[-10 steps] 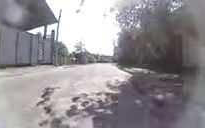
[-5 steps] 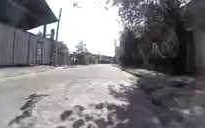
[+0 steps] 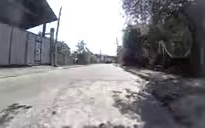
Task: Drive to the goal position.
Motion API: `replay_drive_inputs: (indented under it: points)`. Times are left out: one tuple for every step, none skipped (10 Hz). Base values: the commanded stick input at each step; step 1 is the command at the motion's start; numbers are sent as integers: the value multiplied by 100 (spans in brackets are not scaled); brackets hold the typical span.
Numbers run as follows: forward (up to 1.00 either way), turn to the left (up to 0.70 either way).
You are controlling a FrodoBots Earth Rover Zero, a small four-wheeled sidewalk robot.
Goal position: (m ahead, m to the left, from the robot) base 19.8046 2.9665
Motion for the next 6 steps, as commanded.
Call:
replay_drive_inputs:
  points:
    - [100, -40]
    - [100, -40]
    - [100, -40]
    - [100, -40]
    - [100, 0]
    - [100, 0]
